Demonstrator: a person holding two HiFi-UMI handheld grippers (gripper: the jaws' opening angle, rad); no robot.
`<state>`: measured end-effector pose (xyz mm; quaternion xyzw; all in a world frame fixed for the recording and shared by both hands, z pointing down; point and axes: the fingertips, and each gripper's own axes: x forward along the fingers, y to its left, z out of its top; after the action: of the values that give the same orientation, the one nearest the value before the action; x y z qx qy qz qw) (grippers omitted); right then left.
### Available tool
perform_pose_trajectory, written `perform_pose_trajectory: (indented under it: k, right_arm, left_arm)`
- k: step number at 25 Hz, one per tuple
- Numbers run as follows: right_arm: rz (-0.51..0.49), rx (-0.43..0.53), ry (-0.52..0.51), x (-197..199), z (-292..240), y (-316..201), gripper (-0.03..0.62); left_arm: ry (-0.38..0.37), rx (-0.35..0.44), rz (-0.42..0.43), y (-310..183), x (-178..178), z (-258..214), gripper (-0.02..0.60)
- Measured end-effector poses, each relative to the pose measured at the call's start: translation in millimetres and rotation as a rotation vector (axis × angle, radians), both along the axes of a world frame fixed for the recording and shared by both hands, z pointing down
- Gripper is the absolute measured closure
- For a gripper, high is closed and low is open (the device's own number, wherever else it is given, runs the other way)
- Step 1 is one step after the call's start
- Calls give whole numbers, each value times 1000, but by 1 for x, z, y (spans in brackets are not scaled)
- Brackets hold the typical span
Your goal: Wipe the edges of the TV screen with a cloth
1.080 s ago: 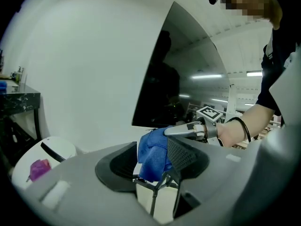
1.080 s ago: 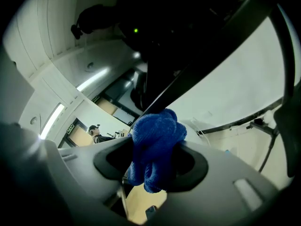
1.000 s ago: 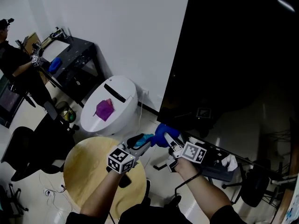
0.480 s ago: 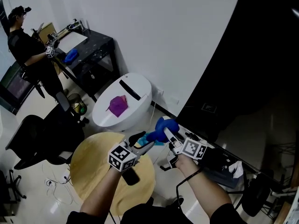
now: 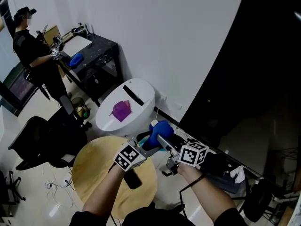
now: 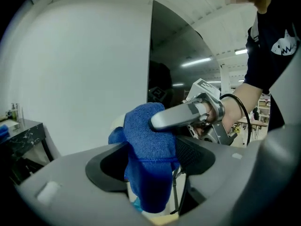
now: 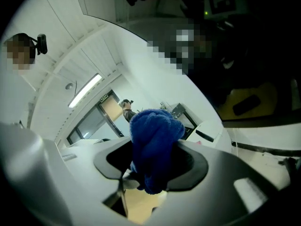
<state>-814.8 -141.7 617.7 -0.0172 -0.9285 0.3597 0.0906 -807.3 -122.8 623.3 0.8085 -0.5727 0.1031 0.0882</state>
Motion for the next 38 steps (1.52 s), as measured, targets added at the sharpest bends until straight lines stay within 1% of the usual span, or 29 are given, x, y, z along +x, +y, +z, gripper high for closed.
perform_pose_trajectory:
  k: [2, 4, 5, 6, 8, 11, 15, 18, 21, 24, 27, 32, 35, 38]
  right_arm:
    - [-20, -3, -3, 0, -4, 5, 379]
    - [-22, 6, 6, 3, -4, 7, 379]
    - [-16, 14, 12, 4, -3, 7, 378]
    - [-10, 22, 17, 6, -3, 6, 376]
    - [0, 32, 18, 10, -3, 3, 364]
    - [17, 27, 4, 20, -7, -6, 307]
    - [71, 63, 18, 49, -8, -17, 295]
    - [124, 125, 41, 77, -9, -25, 295]
    - [185, 172, 29, 104, -20, -33, 296]
    - [250, 183, 14, 131, -27, -43, 296]
    - [291, 181, 24, 152, -23, -47, 296]
    - [346, 165, 41, 183, -18, -57, 296]
    - [364, 162, 34, 192, -21, -61, 298]
    - [373, 174, 15, 196, -31, -62, 296]
  left_arm:
    - [-1, 6, 2, -5, 4, -2, 282]
    - [-14, -5, 11, -10, 9, 0, 304]
    - [-20, -13, 16, -11, 12, 2, 320]
    - [-24, -15, 19, -12, 15, 4, 355]
    - [-20, -5, 18, -15, 19, 4, 397]
    - [40, 6, -6, -22, 20, 6, 428]
    - [120, -40, -55, -29, 7, 21, 445]
    - [140, -68, -58, -42, -1, 29, 445]
    - [118, -91, -63, -62, -7, 37, 445]
    - [116, -112, -63, -83, -8, 43, 445]
    - [115, -103, -37, -97, -3, 40, 445]
    - [24, -80, 11, -106, 1, 28, 445]
    - [-39, -58, 39, -109, 3, 12, 445]
    - [-80, -36, 50, -112, 5, -7, 446]
